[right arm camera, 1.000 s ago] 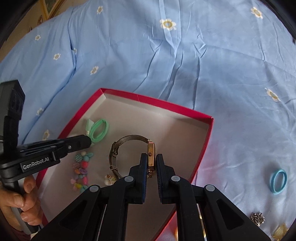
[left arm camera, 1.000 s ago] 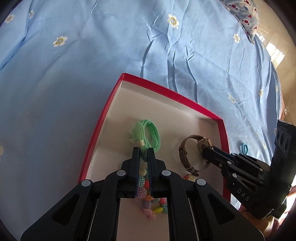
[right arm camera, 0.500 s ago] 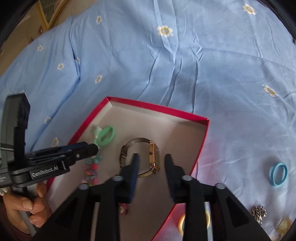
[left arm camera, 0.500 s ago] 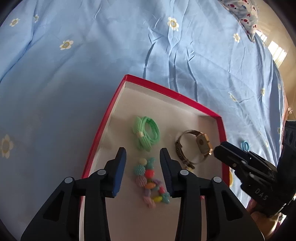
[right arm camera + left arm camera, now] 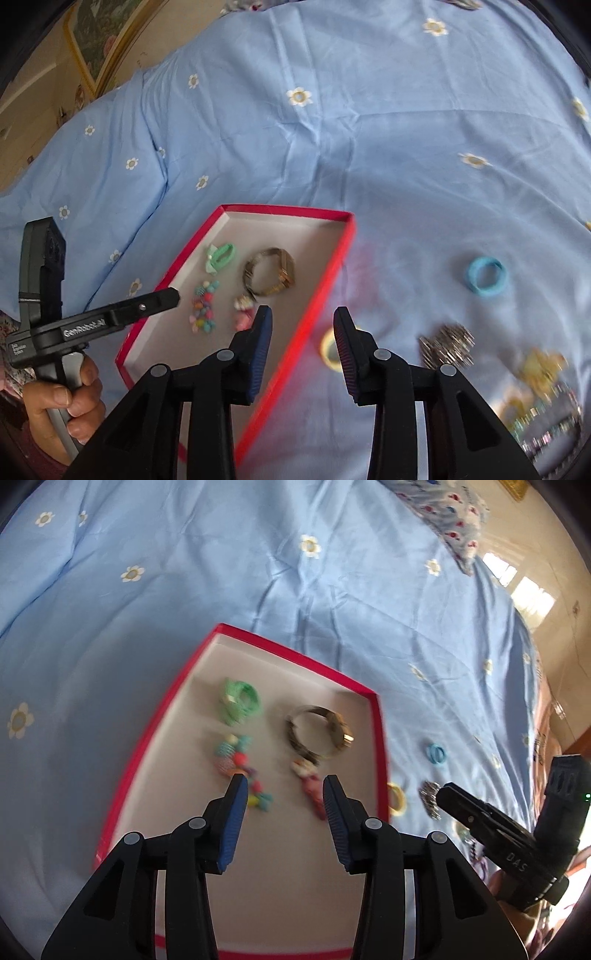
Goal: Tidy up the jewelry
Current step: 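Move both open tools back over the remaining jewelry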
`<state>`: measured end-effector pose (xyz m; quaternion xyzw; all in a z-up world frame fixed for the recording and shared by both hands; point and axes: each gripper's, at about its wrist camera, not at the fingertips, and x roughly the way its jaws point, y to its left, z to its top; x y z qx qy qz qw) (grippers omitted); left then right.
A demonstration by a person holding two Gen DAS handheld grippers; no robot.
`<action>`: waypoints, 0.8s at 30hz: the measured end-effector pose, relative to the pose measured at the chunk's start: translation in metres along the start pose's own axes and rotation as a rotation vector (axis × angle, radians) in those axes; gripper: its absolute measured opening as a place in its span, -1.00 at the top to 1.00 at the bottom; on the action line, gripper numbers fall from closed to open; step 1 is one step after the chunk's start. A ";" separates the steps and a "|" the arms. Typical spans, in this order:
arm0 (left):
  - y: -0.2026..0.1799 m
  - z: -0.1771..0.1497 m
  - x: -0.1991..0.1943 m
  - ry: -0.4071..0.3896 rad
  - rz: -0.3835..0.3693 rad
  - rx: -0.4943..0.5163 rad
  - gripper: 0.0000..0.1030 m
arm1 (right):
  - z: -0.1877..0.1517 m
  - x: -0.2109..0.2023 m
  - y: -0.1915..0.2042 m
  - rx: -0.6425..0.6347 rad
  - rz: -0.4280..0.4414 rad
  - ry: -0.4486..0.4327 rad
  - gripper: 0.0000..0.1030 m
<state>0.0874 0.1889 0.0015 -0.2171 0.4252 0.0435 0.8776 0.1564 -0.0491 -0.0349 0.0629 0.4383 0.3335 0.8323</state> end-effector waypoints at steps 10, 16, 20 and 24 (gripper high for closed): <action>-0.057 -0.026 -0.007 0.035 -0.079 0.092 0.21 | -0.027 -0.059 -0.040 0.066 -0.068 -0.040 0.29; -0.087 -0.043 -0.005 0.062 -0.117 0.143 0.21 | -0.042 -0.095 -0.066 0.105 -0.117 -0.083 0.25; -0.103 -0.052 0.001 0.085 -0.132 0.169 0.21 | -0.053 -0.114 -0.086 0.135 -0.159 -0.097 0.25; -0.117 -0.057 0.005 0.098 -0.141 0.196 0.21 | -0.065 -0.130 -0.106 0.174 -0.197 -0.104 0.24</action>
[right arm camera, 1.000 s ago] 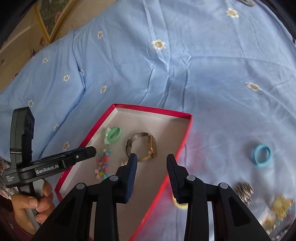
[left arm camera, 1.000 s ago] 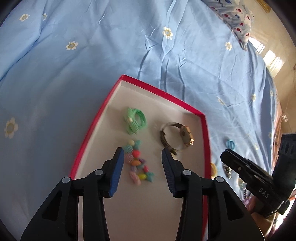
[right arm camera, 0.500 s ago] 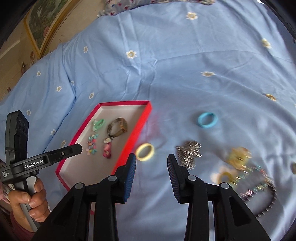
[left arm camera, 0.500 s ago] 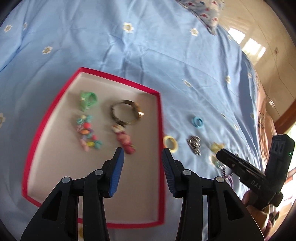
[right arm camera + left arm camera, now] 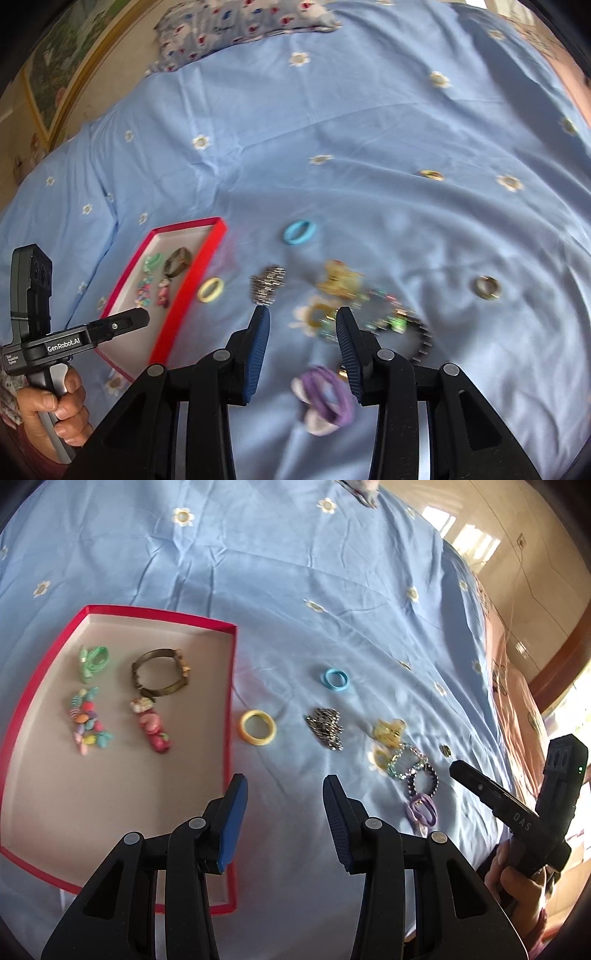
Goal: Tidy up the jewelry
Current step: 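Move both open tools back over the remaining jewelry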
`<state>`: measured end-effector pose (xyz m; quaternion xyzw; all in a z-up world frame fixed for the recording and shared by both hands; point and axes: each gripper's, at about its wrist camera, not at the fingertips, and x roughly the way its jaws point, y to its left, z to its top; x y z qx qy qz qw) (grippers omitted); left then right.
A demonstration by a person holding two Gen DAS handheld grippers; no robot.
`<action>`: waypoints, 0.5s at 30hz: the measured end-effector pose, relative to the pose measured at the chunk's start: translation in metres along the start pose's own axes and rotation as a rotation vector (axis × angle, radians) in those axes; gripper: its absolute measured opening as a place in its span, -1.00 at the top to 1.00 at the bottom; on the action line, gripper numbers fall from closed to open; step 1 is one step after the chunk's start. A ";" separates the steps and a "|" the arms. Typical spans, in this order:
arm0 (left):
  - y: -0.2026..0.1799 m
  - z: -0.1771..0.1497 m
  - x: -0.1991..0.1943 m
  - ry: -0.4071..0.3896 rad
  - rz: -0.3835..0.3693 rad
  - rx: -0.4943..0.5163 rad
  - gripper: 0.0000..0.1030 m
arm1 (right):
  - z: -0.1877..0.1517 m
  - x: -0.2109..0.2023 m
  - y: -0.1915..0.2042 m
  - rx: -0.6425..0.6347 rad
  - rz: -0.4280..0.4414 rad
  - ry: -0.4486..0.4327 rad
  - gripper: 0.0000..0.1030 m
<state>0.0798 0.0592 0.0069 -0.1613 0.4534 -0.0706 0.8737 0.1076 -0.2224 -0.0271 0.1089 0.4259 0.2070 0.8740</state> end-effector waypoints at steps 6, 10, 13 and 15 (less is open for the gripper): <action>-0.012 0.002 0.005 0.005 -0.005 0.024 0.21 | -0.007 -0.013 -0.022 0.040 -0.028 -0.009 0.24; -0.018 0.005 0.012 0.014 -0.004 0.036 0.21 | -0.013 -0.015 -0.023 0.036 -0.024 0.000 0.24; -0.023 0.007 0.018 0.020 -0.003 0.048 0.21 | -0.018 -0.014 -0.021 0.032 -0.011 0.016 0.24; -0.025 0.008 0.022 0.024 -0.002 0.054 0.21 | -0.021 -0.012 -0.018 0.026 -0.004 0.028 0.24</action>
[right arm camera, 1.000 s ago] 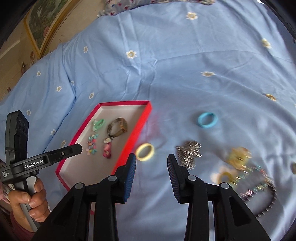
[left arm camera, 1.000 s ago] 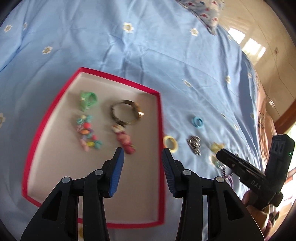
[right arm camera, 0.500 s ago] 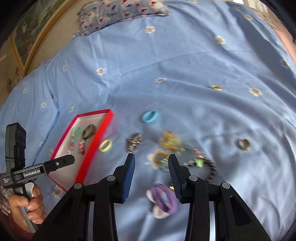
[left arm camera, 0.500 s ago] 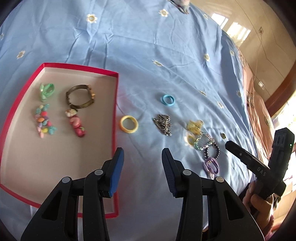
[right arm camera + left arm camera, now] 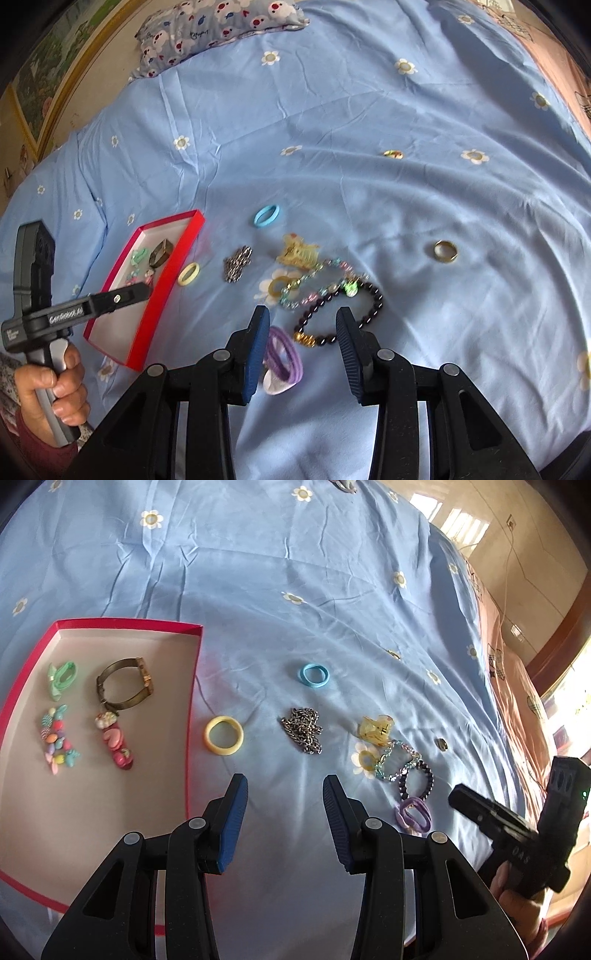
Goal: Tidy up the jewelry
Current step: 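Move both open tools back over the remaining jewelry, then grasp the silver chain with the left tool while the right tool grasps the crystal bead bracelet, then carry chain and bead bracelet into the red box and open both tools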
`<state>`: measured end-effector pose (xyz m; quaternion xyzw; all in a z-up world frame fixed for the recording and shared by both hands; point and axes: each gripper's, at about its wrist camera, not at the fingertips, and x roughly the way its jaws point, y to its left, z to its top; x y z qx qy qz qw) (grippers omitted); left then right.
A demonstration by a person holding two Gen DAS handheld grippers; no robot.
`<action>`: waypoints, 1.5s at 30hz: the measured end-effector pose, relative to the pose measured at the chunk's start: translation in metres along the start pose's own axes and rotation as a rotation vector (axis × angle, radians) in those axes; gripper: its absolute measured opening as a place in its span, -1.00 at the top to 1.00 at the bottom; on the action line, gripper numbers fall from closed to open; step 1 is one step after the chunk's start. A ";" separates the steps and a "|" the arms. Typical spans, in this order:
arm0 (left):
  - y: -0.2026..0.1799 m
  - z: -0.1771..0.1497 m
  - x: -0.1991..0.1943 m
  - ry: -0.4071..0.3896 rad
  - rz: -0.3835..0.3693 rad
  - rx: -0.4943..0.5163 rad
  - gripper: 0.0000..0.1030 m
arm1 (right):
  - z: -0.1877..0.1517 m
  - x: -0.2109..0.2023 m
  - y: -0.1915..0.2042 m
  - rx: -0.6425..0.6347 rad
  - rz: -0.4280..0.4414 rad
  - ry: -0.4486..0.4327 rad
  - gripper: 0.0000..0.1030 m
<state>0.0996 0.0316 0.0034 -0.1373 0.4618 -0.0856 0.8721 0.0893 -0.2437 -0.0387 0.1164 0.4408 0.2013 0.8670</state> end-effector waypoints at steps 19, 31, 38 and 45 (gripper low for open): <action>-0.019 0.027 0.064 0.069 0.006 0.062 0.21 | 0.027 0.045 -0.019 -0.021 -0.063 0.031 0.24; -0.025 0.036 0.111 0.105 0.041 0.134 0.73 | 0.033 0.087 -0.018 -0.119 -0.143 0.102 0.55; -0.027 0.032 0.100 0.086 0.001 0.147 0.85 | 0.033 0.080 -0.013 -0.121 -0.128 0.089 0.84; -0.022 0.026 0.063 0.026 -0.039 0.121 0.86 | 0.040 0.052 0.005 -0.119 -0.072 0.027 0.84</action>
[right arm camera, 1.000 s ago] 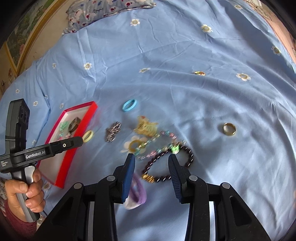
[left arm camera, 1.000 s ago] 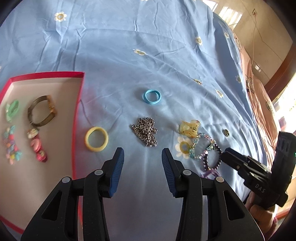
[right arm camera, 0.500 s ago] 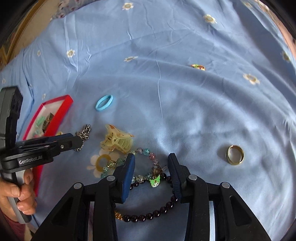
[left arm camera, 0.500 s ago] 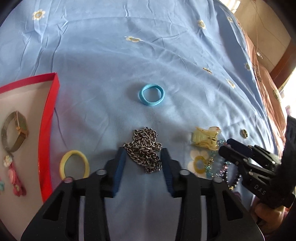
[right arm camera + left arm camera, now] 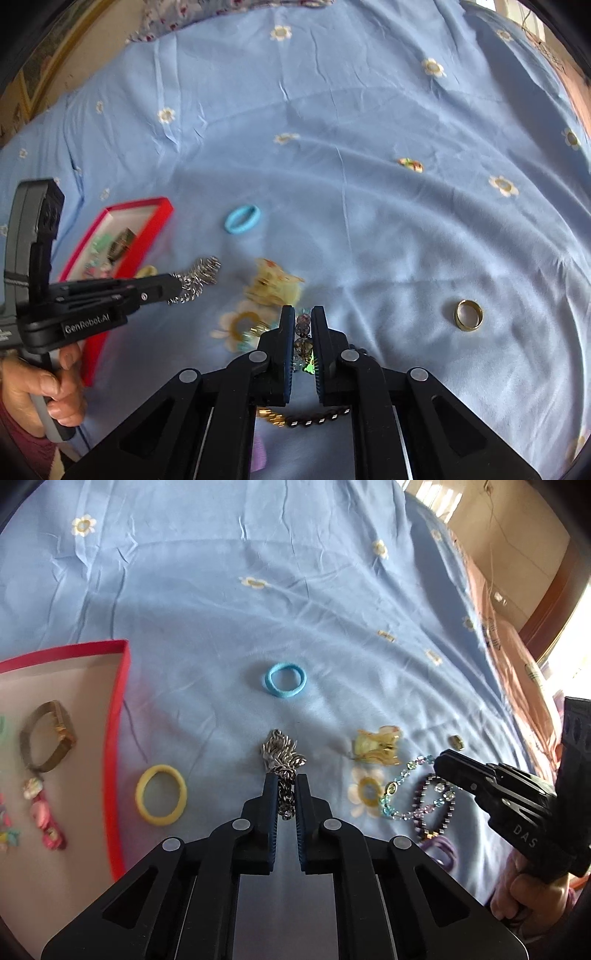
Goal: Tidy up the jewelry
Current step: 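Carry chain and bead bracelet into the red box and open both tools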
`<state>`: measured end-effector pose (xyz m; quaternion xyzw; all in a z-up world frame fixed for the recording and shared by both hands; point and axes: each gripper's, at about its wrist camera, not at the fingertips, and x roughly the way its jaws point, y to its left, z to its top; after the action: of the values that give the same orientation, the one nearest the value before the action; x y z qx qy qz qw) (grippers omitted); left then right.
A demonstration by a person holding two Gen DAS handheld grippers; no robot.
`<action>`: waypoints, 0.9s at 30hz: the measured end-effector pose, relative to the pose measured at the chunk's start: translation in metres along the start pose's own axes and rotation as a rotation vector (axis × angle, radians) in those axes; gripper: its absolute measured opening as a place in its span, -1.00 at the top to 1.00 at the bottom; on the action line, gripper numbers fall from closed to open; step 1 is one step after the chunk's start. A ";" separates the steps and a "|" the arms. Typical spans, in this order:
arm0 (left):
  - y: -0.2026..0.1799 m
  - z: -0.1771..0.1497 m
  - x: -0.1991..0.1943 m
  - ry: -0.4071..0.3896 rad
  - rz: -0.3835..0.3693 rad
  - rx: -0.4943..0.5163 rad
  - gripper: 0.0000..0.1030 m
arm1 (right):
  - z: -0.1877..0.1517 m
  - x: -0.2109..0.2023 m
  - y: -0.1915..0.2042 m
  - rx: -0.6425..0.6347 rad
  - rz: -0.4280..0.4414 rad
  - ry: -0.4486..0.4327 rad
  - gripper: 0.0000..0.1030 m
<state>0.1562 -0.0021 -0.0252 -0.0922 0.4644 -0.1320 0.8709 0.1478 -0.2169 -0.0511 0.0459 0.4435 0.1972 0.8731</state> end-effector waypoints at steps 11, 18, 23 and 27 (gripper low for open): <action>0.010 -0.002 -0.066 -0.106 -0.050 -0.046 0.86 | 0.015 -0.027 0.032 -0.020 0.074 -0.069 0.84; 0.028 -0.008 -0.102 -0.165 -0.039 -0.080 0.86 | 0.024 -0.031 0.060 -0.052 0.127 -0.090 0.84; 0.044 -0.012 -0.126 -0.205 -0.027 -0.108 0.87 | 0.028 -0.029 0.082 -0.079 0.160 -0.092 0.84; 0.057 -0.016 -0.142 -0.233 -0.019 -0.134 0.87 | 0.030 -0.025 0.099 -0.098 0.192 -0.089 0.84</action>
<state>0.0757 0.0963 0.0615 -0.1693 0.3668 -0.0974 0.9096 0.1285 -0.1331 0.0117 0.0543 0.3876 0.2988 0.8704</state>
